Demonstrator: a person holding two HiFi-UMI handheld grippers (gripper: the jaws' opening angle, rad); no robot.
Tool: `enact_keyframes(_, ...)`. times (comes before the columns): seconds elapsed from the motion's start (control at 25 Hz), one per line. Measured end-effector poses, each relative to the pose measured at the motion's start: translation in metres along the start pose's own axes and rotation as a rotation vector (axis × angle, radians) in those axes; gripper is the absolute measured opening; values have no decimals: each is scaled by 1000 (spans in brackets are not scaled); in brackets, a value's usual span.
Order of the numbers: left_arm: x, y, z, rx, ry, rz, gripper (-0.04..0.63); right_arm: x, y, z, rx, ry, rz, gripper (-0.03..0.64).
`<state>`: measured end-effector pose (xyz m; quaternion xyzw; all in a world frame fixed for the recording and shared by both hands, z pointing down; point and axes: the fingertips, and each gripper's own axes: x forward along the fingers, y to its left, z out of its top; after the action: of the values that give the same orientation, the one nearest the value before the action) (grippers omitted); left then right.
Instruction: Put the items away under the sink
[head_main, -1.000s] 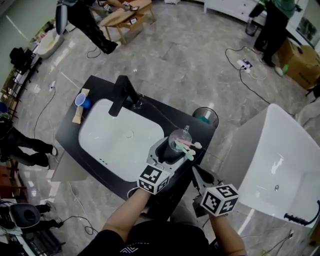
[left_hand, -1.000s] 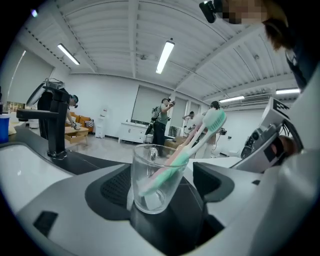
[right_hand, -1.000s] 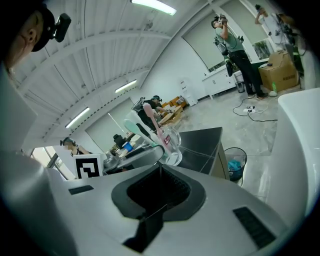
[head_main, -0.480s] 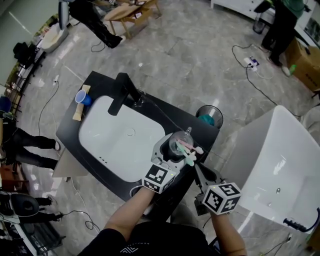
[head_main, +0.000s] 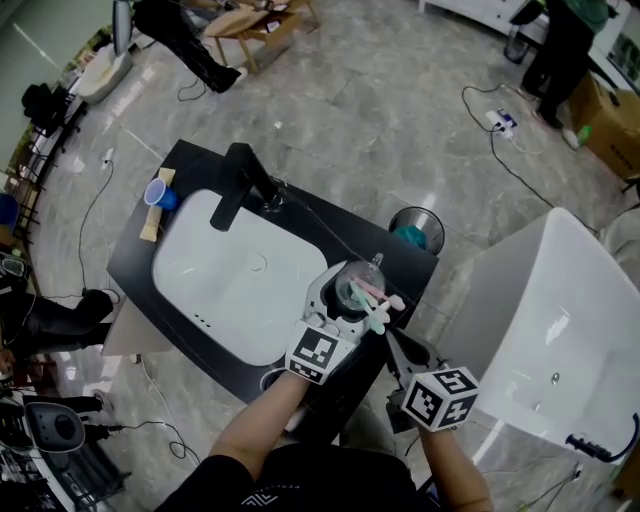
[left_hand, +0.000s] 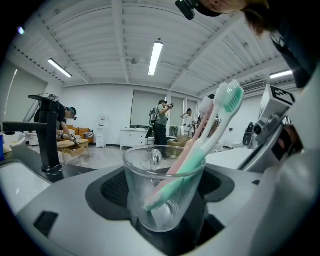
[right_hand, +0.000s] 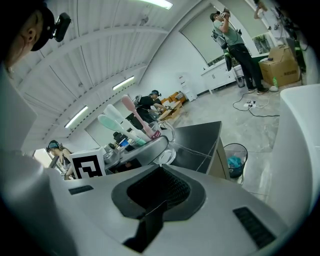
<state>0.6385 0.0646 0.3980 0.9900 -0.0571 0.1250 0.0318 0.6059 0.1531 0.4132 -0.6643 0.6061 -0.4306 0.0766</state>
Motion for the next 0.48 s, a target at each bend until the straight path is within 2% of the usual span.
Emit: enact_keyframes(0.48, -14, -4, 3, -11, 0, 9, 383, -1, 7, -5, -30, -7, -11, 38)
